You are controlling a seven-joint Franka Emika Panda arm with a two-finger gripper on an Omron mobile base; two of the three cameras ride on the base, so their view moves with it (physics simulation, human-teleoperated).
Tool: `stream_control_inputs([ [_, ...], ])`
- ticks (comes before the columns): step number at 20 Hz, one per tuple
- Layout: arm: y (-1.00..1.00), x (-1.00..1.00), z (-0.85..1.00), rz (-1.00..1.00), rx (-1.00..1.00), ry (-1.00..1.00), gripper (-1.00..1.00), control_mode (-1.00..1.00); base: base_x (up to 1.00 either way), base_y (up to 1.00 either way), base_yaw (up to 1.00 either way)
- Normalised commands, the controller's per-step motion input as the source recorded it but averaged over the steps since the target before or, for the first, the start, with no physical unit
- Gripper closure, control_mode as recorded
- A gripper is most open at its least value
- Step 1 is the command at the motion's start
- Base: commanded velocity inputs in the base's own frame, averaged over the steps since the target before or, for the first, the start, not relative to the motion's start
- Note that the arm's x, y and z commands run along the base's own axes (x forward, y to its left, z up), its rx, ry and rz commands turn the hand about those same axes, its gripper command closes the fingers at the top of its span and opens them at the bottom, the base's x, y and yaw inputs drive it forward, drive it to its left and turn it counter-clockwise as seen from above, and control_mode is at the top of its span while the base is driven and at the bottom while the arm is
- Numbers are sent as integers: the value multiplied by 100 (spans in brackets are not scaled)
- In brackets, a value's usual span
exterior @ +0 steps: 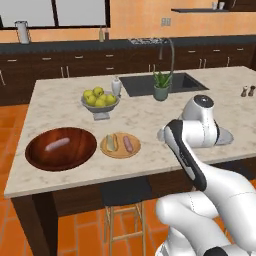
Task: Place one bun and one sausage from the bowl on each plate.
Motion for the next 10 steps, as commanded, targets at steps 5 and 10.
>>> stream_control_inputs([
  [5, 0, 0, 0, 0, 0, 0, -100, 100, 17, 100, 0],
  [10, 0, 0, 0, 0, 0, 0, -100, 100, 41, 92, 0],
])
